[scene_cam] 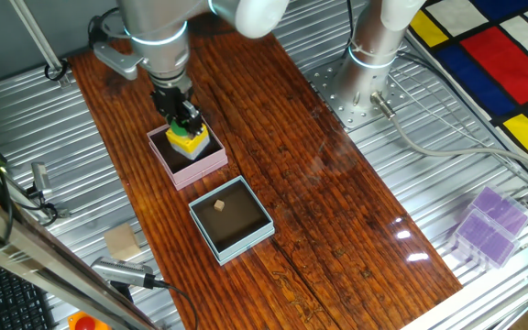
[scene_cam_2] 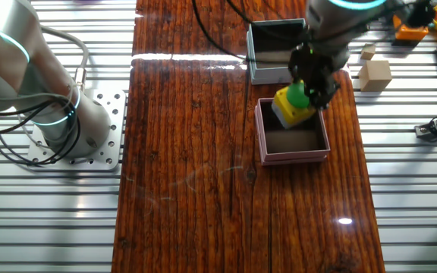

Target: Move an object from one box to another

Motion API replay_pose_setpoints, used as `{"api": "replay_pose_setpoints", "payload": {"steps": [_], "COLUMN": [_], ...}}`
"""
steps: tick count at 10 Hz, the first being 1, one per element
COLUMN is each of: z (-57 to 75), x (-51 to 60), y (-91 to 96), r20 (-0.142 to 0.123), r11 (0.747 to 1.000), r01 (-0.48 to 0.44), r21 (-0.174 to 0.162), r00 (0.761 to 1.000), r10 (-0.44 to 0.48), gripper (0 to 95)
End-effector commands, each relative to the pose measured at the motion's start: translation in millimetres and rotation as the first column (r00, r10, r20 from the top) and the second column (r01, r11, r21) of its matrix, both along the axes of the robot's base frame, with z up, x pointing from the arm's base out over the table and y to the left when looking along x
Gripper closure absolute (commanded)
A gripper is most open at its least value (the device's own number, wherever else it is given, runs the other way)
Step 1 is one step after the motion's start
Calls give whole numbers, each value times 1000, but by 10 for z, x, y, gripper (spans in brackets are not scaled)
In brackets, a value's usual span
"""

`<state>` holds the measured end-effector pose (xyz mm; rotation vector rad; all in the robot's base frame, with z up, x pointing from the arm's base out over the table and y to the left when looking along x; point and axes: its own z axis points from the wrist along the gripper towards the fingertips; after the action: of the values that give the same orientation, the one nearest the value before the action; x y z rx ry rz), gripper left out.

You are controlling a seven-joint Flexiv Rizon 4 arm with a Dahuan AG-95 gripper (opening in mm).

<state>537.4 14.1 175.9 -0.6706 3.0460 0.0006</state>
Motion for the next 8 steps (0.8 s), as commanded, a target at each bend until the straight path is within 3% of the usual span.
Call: {"api": "replay_pose_setpoints", "payload": {"steps": [1,4,8], "z": [64,80,79], "x": [-51,-146,-162], "y": [157,470,514], "r20": [0,1,-3], "r11": [1000,996,998], "r01": [31,86,68], "r21": [-2,-7,-17], "r00": [1000,996,998], "r10": [-31,-86,-68], "gripper": [950,950,950]}}
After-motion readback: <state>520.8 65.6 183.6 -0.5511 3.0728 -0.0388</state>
